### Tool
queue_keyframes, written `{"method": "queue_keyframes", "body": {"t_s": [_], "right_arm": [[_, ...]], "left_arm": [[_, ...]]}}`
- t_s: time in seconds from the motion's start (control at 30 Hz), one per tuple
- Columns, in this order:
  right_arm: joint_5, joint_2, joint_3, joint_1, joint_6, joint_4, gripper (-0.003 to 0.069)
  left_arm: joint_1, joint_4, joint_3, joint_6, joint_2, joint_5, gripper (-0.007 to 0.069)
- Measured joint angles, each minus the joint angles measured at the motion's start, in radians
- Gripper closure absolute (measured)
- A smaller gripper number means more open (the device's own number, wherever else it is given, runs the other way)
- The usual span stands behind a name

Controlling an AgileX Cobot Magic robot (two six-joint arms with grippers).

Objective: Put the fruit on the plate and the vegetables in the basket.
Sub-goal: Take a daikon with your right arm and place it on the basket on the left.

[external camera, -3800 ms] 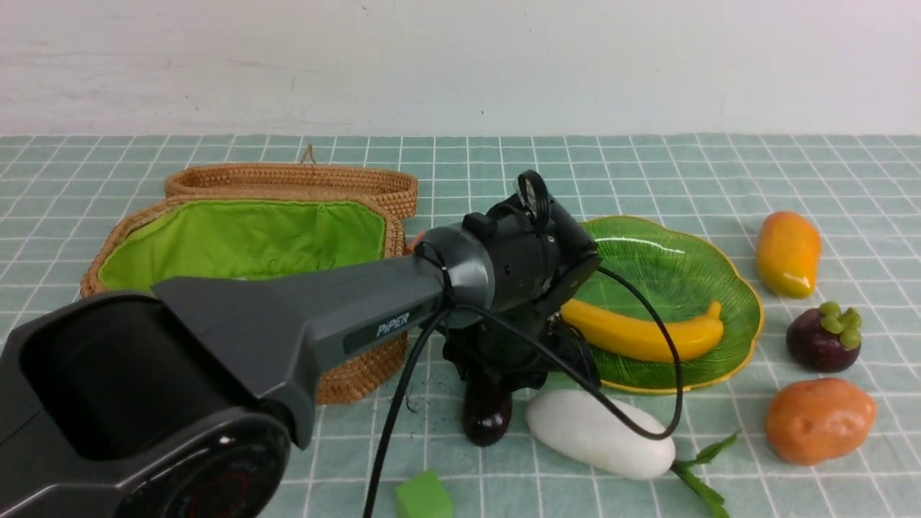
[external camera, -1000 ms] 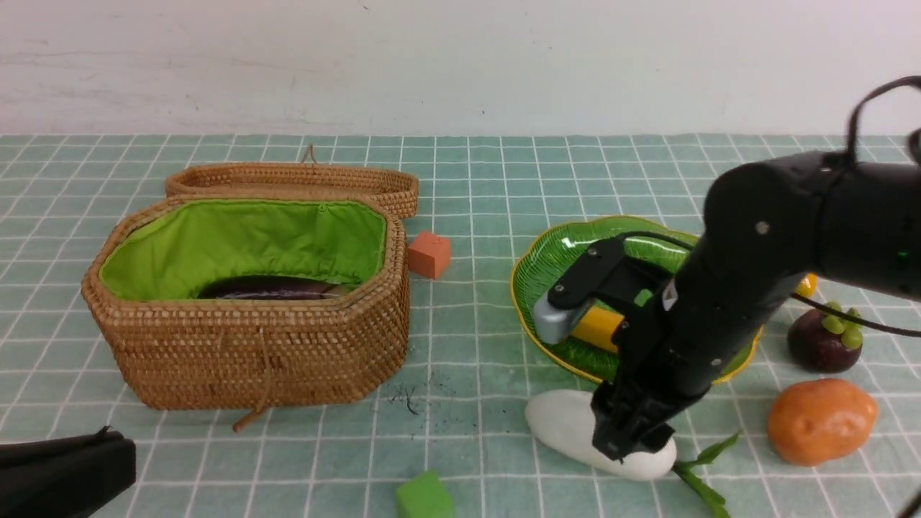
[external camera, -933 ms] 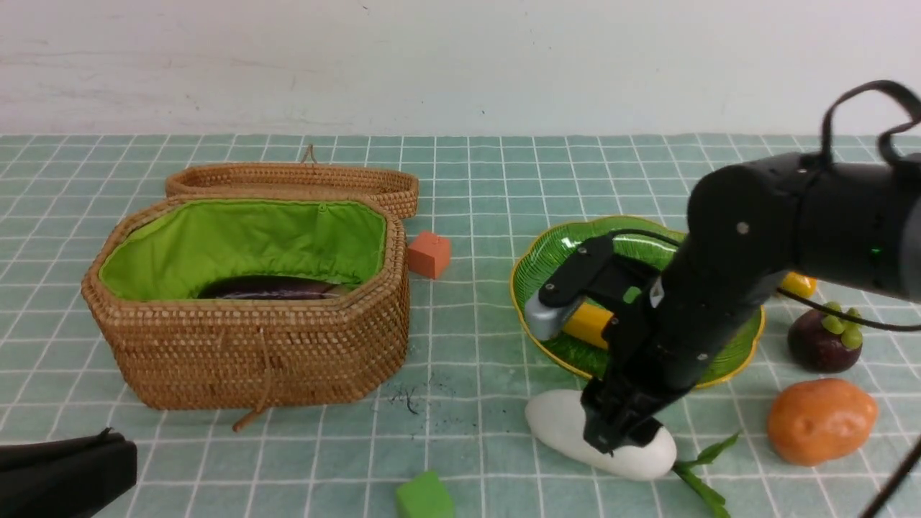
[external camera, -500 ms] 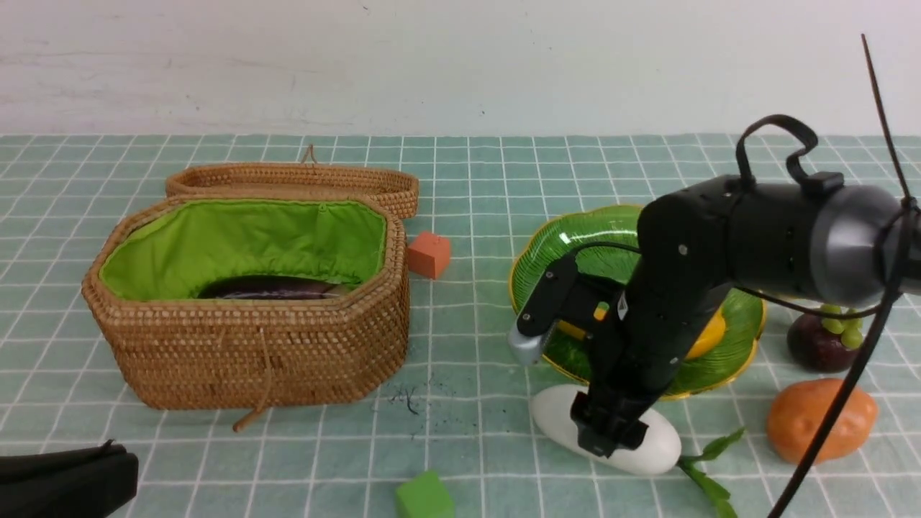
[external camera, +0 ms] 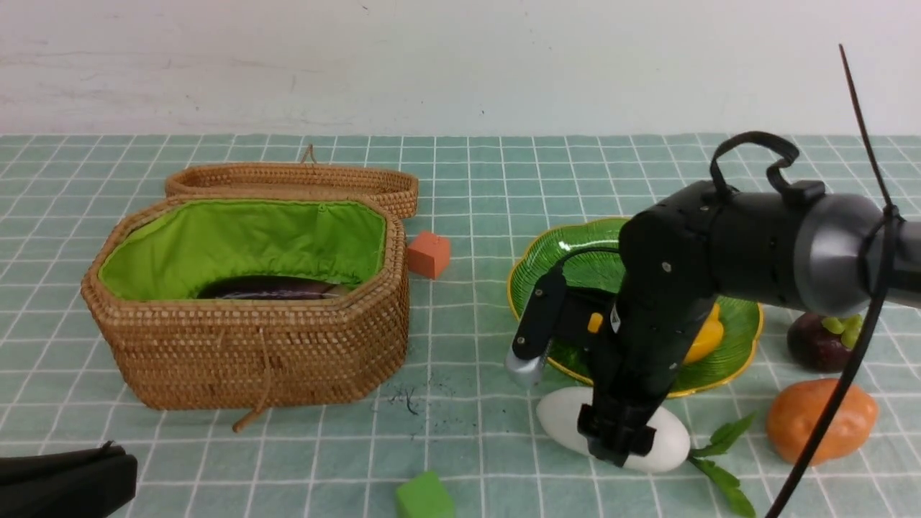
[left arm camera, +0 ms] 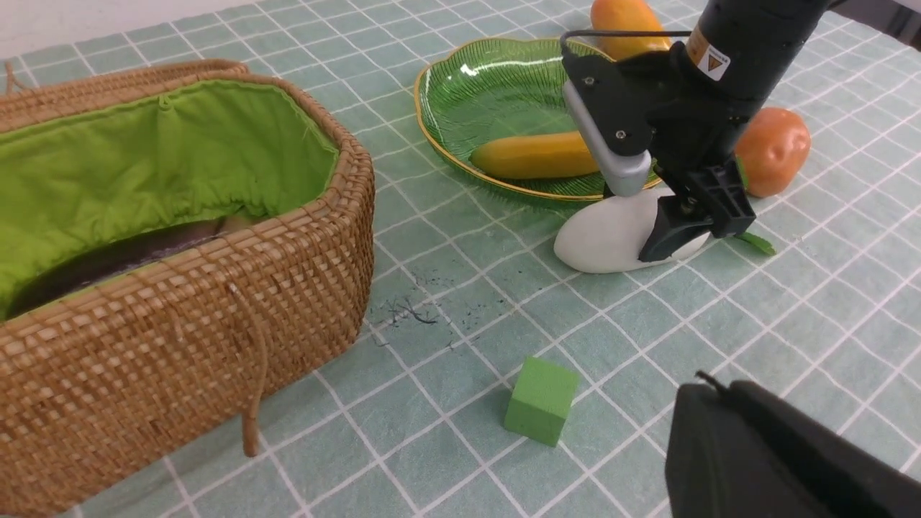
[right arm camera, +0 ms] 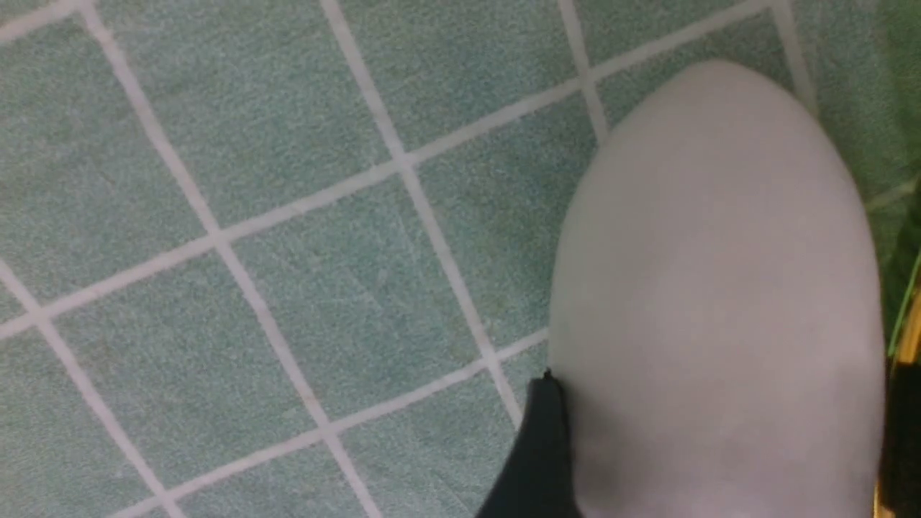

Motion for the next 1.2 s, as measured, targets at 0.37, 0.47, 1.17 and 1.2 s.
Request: {"method": "queue_keyframes", "body": {"t_s": [0.37, 0.47, 1.17, 1.2], "right_arm": [[0.019, -0.048, 0.024, 0.037, -0.002, 0.020, 0.0078], [0.010, -0.035, 0.035, 0.037, -0.013, 0.007, 0.0078], [0.030, 0.057, 0.039, 0.037, -0.056, 0.087, 0.0097], [0.030, 0.058, 0.039, 0.037, -0.056, 0.087, 0.0102]], "left_arm": [[0.000, 0.003, 0.000, 0.001, 0.000, 0.001, 0.0638], [0.000, 0.003, 0.000, 0.001, 0.000, 0.001, 0.0638], [0.000, 0.007, 0.000, 0.001, 0.000, -0.026, 0.0638], [0.000, 0.007, 0.000, 0.001, 0.000, -0.028, 0.0638]]}}
